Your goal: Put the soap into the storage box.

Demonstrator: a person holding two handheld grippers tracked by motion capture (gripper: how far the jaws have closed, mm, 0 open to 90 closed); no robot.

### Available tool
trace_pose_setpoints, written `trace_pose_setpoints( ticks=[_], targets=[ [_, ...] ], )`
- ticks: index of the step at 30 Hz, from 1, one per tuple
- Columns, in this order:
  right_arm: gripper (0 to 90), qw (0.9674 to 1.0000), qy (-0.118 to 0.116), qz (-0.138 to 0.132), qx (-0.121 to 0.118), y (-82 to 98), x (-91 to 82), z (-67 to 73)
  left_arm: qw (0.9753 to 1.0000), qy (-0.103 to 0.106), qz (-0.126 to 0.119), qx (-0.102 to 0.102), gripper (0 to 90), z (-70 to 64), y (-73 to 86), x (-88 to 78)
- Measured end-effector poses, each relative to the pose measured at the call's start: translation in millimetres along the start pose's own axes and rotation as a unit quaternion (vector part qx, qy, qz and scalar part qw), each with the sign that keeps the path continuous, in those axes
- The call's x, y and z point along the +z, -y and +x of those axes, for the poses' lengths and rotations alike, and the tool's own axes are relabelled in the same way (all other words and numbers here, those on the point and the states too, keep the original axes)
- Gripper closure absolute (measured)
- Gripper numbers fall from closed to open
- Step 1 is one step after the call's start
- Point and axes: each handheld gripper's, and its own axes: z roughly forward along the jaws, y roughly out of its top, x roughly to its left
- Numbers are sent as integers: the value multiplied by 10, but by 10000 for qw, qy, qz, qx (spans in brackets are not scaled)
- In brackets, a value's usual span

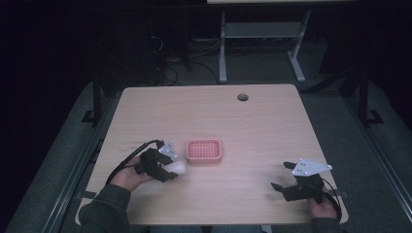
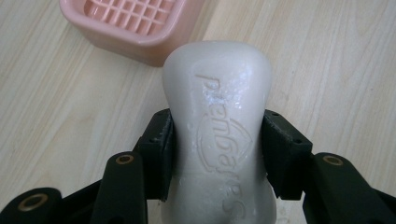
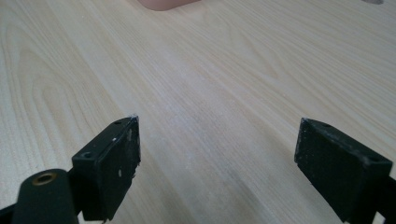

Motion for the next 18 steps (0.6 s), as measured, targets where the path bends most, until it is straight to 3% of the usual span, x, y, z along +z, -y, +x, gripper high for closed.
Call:
trace_pose_setpoints(
  ticks=[18],
  targets=[
    [136, 10000, 14, -30, -22, 2, -13, -9, 10000, 31, 7, 69, 495, 98, -196, -10]
  ],
)
